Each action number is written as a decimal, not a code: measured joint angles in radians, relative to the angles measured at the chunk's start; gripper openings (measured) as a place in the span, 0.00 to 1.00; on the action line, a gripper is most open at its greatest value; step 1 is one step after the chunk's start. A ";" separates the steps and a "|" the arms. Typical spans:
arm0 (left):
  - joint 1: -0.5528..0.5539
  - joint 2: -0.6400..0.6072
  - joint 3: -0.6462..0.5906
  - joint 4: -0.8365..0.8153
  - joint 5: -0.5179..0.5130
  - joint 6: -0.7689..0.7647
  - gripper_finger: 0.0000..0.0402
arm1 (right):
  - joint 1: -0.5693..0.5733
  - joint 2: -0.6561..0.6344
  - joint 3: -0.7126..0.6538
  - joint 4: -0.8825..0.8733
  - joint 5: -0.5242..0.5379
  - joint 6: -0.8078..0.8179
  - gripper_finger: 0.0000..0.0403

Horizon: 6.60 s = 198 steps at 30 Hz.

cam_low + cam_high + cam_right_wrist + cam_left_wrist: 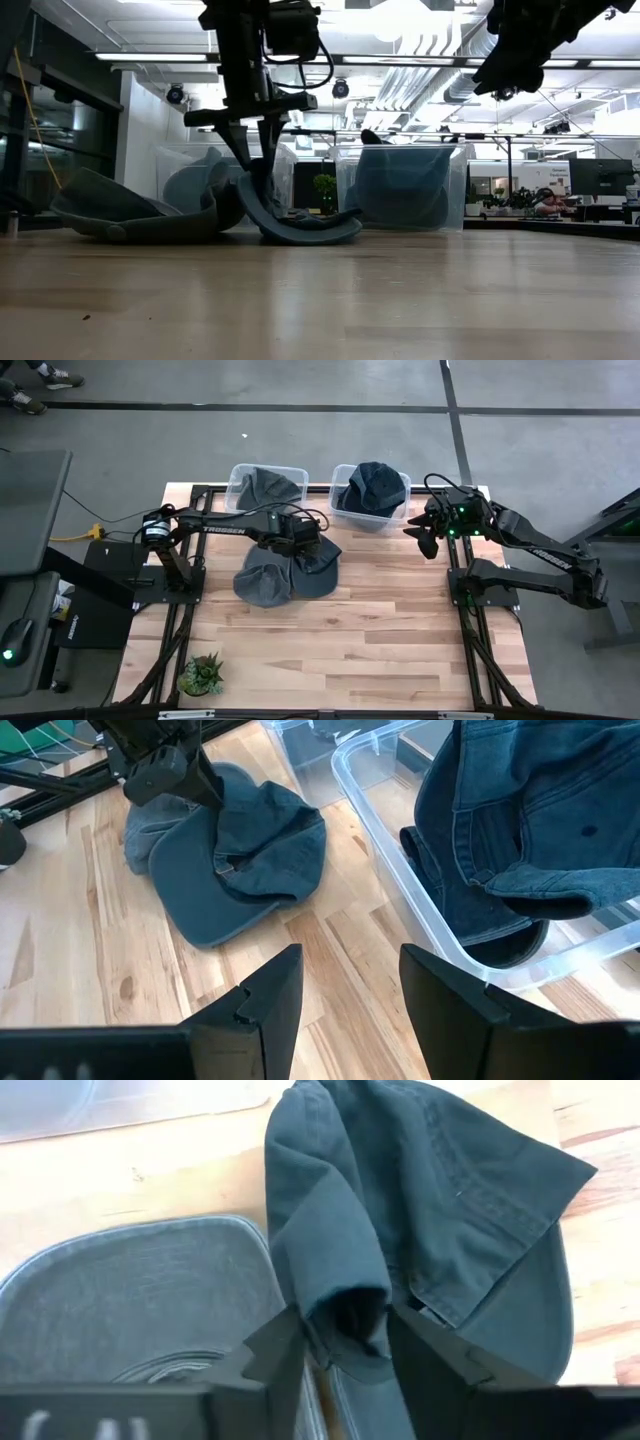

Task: Pick & Place hat
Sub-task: Put the black cap into the right transparent bin

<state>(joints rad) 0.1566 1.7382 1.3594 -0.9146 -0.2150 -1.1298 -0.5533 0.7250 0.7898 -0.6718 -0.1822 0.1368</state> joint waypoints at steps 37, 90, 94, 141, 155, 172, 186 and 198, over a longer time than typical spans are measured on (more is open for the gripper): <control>-0.006 0.001 0.281 -0.153 0.002 0.287 0.00 | 0.000 0.000 0.000 -0.002 -0.003 0.019 0.40; -0.055 0.000 0.483 0.104 0.359 0.743 0.00 | 0.000 0.121 0.000 0.130 -0.176 -0.168 0.41; -0.055 0.000 0.483 0.104 0.362 0.743 0.00 | -0.002 0.157 0.000 0.169 -0.219 -0.190 0.47; -0.055 0.000 0.482 0.102 0.374 0.744 0.00 | 0.086 0.639 0.000 0.710 -0.667 -0.137 0.70; -0.054 0.000 0.482 0.102 0.373 0.759 0.00 | 0.089 0.638 0.000 0.711 -0.666 -0.111 0.13; -0.052 0.000 0.482 0.104 0.333 0.758 0.11 | 0.096 0.637 0.000 0.721 -0.642 -0.066 0.00; -0.052 -0.010 0.547 0.003 0.239 0.758 0.62 | 0.096 0.637 0.000 0.668 -0.614 -0.073 0.00; -0.052 -0.009 0.683 -0.298 -0.039 0.759 0.55 | 0.096 0.582 0.000 0.455 -0.588 -0.101 0.00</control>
<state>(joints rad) 0.1047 1.7290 2.0422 -1.2129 -0.2540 -0.3706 -0.4572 1.3075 0.7895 -0.2163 -0.7704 0.0355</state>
